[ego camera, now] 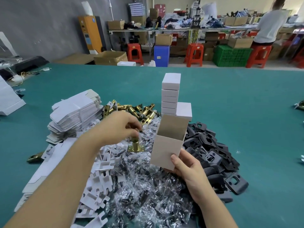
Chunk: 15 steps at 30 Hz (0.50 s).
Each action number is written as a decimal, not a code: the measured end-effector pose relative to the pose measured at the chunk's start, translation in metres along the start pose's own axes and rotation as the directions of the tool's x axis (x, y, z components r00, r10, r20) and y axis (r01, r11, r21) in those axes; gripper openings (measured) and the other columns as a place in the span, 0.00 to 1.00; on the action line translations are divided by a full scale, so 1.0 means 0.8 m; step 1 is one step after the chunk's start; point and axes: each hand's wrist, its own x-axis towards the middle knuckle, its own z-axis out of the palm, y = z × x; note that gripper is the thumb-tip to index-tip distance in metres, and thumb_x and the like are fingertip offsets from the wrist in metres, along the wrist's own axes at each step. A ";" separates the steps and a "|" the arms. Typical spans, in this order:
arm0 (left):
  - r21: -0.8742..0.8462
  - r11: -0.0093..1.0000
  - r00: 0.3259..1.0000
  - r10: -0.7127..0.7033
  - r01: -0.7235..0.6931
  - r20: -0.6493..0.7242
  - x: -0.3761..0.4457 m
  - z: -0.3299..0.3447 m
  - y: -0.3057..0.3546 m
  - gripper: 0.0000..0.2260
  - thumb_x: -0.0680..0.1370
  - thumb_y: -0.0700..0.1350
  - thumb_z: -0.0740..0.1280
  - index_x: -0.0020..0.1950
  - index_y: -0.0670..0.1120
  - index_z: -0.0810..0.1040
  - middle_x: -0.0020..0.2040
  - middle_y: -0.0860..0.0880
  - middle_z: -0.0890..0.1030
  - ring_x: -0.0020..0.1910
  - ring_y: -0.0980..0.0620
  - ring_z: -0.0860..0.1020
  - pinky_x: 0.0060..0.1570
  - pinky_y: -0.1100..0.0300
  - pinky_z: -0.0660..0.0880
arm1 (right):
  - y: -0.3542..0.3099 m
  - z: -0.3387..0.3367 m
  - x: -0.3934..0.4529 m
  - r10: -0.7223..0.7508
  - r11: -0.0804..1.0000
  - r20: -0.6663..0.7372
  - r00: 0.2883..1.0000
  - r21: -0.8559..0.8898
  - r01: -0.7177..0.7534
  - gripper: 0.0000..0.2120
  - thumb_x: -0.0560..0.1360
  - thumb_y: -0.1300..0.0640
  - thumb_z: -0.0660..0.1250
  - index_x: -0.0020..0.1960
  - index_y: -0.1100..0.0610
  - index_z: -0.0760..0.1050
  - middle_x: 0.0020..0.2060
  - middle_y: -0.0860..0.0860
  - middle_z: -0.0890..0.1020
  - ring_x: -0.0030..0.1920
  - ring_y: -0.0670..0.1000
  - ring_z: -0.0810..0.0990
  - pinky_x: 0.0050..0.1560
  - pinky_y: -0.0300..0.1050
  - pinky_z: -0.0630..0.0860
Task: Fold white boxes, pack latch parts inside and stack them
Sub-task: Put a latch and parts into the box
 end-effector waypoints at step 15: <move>-0.468 0.814 0.880 0.108 -0.345 -0.462 -0.017 -0.013 0.069 0.09 0.75 0.38 0.76 0.50 0.52 0.86 0.39 0.53 0.84 0.30 0.47 0.73 0.29 0.58 0.71 | 0.002 0.002 0.001 0.012 1.000 0.028 1.000 -0.020 -0.012 0.14 0.75 0.47 0.72 0.60 0.43 0.83 0.57 0.53 0.86 0.59 0.54 0.84 0.63 0.62 0.80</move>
